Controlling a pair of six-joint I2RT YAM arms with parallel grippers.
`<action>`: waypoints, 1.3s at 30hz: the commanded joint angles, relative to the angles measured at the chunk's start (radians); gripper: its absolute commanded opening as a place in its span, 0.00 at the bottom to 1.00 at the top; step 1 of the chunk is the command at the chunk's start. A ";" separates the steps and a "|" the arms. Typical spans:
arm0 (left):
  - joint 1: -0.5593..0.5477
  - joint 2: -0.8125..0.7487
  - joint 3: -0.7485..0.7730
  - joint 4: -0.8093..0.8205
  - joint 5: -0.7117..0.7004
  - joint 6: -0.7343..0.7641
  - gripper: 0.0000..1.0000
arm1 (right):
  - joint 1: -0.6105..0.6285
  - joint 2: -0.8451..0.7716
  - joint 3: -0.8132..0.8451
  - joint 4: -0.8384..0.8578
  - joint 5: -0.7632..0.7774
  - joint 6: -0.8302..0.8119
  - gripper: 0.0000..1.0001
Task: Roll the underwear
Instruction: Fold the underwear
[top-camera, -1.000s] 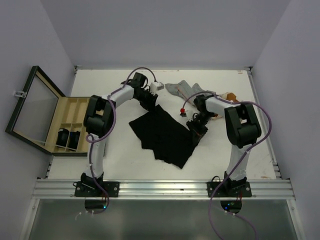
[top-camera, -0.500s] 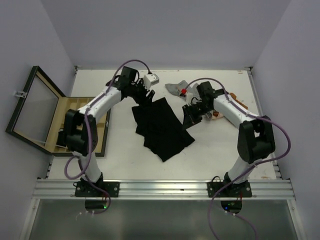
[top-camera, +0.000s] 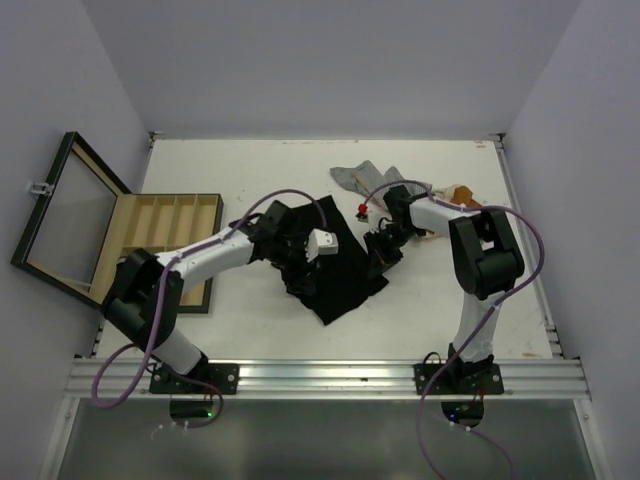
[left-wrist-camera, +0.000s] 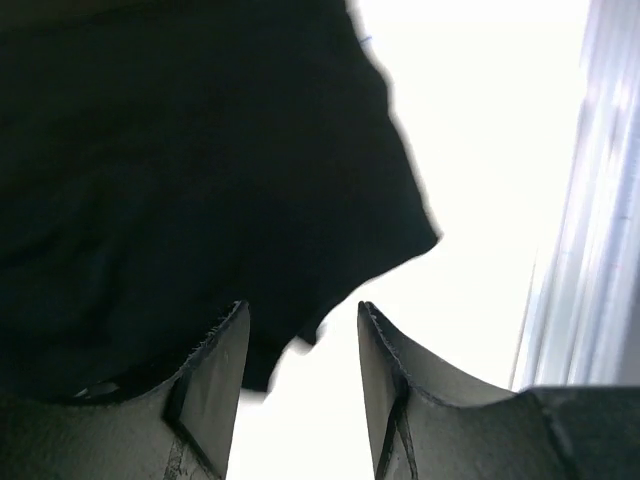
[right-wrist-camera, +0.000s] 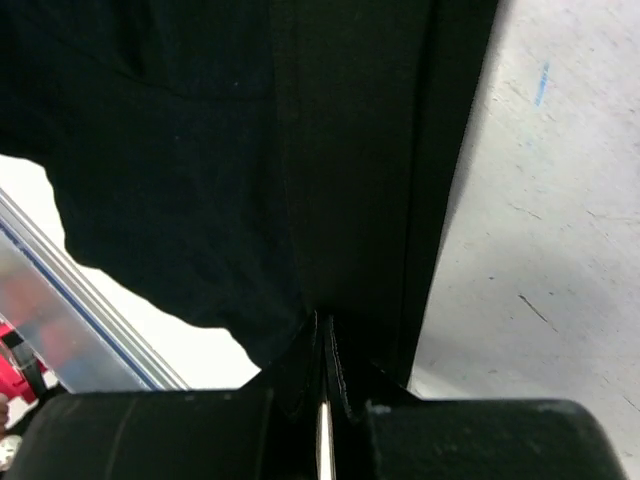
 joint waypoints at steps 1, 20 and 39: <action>-0.100 -0.017 -0.003 0.105 0.001 -0.010 0.50 | 0.000 0.026 -0.027 0.046 0.073 -0.010 0.02; -0.072 -0.070 0.092 -0.207 0.091 0.232 0.57 | 0.082 -0.285 -0.047 -0.200 -0.316 -0.031 0.20; 0.352 0.380 0.543 0.102 -0.083 -0.125 0.58 | 0.016 0.282 0.691 0.164 0.214 0.092 0.56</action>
